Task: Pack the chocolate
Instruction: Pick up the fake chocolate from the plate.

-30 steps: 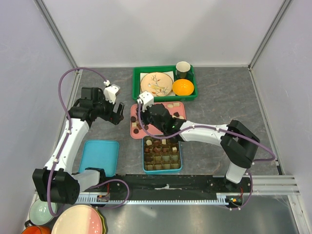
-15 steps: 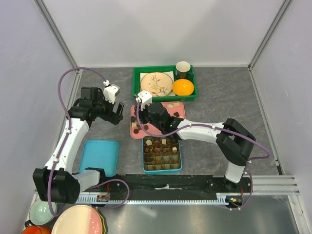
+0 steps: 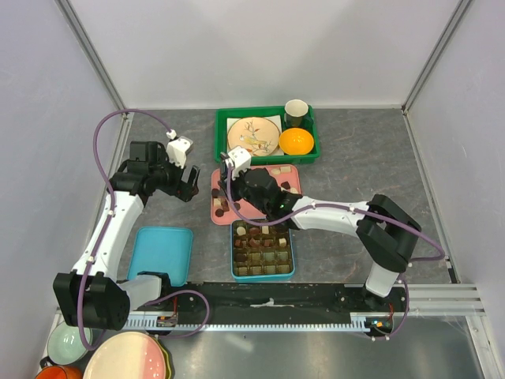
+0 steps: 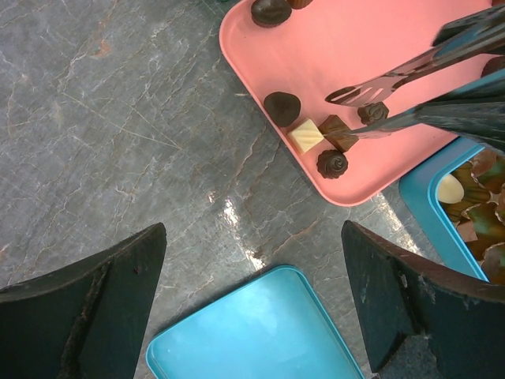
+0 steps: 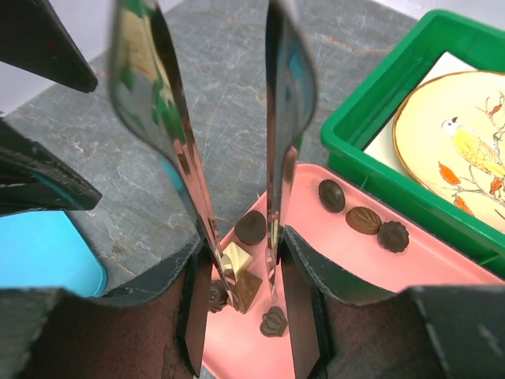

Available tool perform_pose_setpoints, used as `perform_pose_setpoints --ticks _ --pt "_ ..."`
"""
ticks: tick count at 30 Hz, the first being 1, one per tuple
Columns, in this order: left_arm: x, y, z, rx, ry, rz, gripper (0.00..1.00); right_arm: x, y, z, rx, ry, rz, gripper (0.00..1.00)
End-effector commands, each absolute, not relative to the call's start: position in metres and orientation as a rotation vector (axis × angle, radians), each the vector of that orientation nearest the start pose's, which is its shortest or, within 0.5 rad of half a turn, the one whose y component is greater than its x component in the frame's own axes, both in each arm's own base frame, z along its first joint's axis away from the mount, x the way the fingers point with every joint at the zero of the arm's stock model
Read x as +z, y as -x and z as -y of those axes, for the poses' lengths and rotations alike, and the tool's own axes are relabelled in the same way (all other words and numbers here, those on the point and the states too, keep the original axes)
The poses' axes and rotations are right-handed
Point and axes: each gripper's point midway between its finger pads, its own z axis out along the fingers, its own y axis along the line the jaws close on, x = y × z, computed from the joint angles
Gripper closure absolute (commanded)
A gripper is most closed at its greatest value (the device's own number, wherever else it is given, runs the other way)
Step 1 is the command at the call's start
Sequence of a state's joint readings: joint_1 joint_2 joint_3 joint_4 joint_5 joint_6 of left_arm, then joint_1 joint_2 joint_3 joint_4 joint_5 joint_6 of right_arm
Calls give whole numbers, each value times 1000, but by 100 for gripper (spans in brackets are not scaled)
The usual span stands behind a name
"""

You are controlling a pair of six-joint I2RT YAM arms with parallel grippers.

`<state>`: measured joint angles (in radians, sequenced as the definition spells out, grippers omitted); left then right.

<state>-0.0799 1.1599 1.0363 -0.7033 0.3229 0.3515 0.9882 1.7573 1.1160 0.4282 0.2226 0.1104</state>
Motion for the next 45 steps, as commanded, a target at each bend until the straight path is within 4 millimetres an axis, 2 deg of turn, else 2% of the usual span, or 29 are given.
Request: perform_pose_setpoints --ticks 1,8,20,25,32,39,45 --pt "192 -303 66 -245 -682 -2203 1 231 -317 -424 693 527 -1560 54" --pt "193 -301 66 -244 -683 -2201 1 215 -309 -425 717 491 -1593 55" --pt "197 -297 66 -243 -691 -2195 1 187 -311 -422 628 478 -1628 55" --pt "198 -297 67 -246 -690 -2195 1 169 -308 -421 590 496 -1665 55" --pt "198 -297 67 -246 -694 -2193 1 152 -307 -412 491 519 -1695 55" --pt "198 -296 66 -246 -693 -2195 1 161 -315 -385 340 520 -1673 55" --pt "198 -296 67 -254 -692 -2192 1 165 -320 -369 308 518 -1673 55"
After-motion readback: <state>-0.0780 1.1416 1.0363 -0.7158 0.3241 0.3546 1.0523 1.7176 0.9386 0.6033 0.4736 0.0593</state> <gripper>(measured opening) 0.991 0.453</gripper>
